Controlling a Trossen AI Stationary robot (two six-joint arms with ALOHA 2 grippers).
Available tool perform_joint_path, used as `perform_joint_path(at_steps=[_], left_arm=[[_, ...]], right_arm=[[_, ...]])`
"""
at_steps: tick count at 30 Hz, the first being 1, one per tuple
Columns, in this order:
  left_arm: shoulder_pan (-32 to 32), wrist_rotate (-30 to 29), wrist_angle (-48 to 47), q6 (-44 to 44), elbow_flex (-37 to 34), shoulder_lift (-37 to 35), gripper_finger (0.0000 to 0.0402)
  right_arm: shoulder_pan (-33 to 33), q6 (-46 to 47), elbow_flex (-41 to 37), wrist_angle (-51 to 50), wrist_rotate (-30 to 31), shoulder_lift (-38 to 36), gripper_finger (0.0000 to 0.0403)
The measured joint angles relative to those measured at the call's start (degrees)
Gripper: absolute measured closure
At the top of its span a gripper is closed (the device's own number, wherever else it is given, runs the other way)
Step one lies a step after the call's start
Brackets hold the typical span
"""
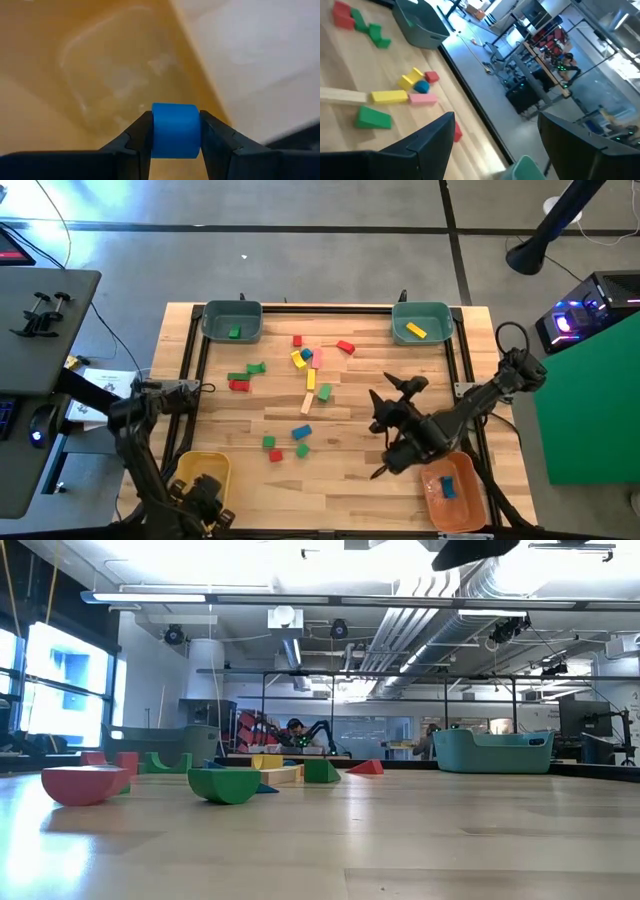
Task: Sort blocks by size
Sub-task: Put the bottom blue half-circle block into the yellow bin, then put the blue triangular block into the blue bin
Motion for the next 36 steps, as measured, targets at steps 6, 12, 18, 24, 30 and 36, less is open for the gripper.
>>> perform_joint_path(at_steps=[6, 12, 18, 24, 30, 36], left_arm=[[0.44, 2.64, 0.52, -1.79, -4.45, -0.48, 0.0289], [1.03, 7.69, 1.46, -1.82, -7.45, -0.48, 0.0259], [0.87, 7.64, 1.55, -1.67, -7.63, -0.99, 0.0222], [1.05, 5.50, -4.61, 1.70, -7.65, -6.02, 0.0207], [4.40, -4.51, -10.96, 7.07, -7.69, -15.09, 0.0207], [12.85, -27.74, -13.56, 21.70, -7.67, -21.12, 0.0206]], right_arm=[[-2.70, -2.11, -0.01, -0.01, 0.00, 0.00, 0.0121], [-3.41, -2.90, -0.02, 0.00, -1.13, 0.00, 0.0121], [-3.32, -3.08, -0.02, 0.04, -4.33, 0.00, 0.0121], [-5.26, -10.90, -0.04, 4.92, -11.15, 0.00, 0.0121], [-9.02, -28.59, -0.04, 21.72, -12.78, 0.97, 0.0121], [-15.23, -50.99, -0.04, 40.68, -24.64, 5.02, 0.0121]])
